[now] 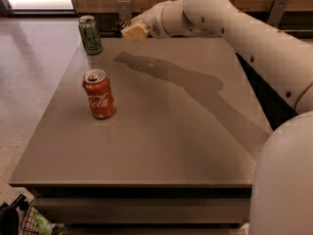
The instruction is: Move rxbar chocolate near green can
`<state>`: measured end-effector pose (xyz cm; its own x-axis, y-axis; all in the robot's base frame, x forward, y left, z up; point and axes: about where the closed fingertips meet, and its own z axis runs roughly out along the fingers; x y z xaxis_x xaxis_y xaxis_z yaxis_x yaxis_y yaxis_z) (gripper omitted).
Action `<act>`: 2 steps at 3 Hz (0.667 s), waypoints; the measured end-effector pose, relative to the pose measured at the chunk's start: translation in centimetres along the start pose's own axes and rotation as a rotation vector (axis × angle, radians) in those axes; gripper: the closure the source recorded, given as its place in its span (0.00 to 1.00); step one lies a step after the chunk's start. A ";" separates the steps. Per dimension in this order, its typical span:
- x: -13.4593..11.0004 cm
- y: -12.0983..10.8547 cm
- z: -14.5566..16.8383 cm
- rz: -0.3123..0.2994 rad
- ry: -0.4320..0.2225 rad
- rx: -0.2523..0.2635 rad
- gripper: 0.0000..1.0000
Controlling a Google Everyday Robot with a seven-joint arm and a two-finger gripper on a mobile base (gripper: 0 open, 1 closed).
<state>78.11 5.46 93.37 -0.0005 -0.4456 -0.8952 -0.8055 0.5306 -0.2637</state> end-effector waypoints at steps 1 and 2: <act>1.5 3.4 2.8 -0.008 0.012 -0.035 1.00; 3.0 4.9 3.8 0.002 0.023 -0.051 1.00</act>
Offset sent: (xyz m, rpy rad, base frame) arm -0.0222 0.0444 -0.0758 -0.0201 0.0554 0.0388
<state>76.46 9.47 88.02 -0.0152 -0.4610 -0.8873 -0.8345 0.4947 -0.2427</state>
